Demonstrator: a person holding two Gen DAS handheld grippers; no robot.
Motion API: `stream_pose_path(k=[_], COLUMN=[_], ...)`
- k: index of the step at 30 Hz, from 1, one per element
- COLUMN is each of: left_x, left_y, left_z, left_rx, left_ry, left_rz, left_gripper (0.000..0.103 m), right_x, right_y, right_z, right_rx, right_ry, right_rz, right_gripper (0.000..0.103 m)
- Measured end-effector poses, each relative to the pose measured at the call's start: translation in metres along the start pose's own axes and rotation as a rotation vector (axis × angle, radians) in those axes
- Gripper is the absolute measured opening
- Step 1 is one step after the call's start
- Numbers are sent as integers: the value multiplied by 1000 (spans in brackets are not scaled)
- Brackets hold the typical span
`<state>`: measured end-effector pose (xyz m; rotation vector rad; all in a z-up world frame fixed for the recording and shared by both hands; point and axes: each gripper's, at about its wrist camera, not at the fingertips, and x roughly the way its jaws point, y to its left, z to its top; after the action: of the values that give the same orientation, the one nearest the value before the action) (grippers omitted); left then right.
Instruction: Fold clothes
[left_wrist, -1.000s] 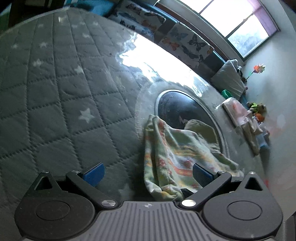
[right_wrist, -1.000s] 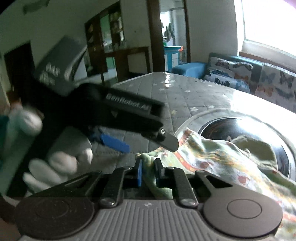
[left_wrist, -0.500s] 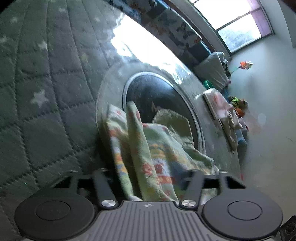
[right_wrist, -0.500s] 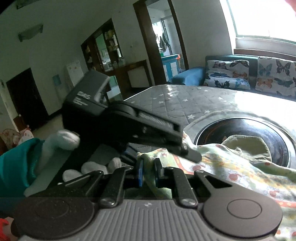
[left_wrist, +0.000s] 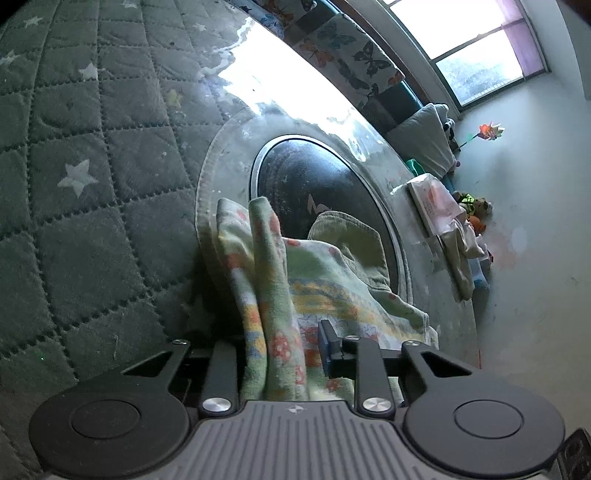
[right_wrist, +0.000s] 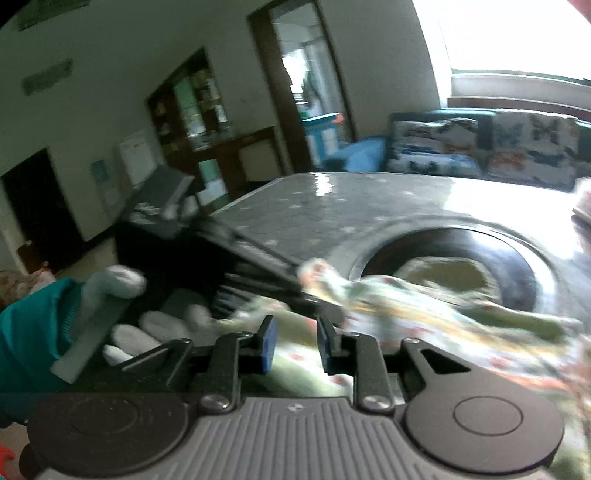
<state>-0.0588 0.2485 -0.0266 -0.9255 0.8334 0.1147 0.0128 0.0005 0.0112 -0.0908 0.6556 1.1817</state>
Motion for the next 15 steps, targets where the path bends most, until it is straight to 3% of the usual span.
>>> stream_pose_path(k=[6,8,15], left_x=[1,1,2], left_y=[-7,-7,-10], left_z=[-3,-4,-6], left_rx=[37,40,60], left_ry=[-9,-10,-18], left_rz=[21,24,34], left_gripper=[29,29,30], right_x=[-30,-37,-51], right_y=[-59,-78,-129], right_z=[-13,-18,-32], right_rx=[104,143,249], right_ry=[-5,-8,-23], right_rz=[-219,-286,-424], right_gripper=[52,54,70])
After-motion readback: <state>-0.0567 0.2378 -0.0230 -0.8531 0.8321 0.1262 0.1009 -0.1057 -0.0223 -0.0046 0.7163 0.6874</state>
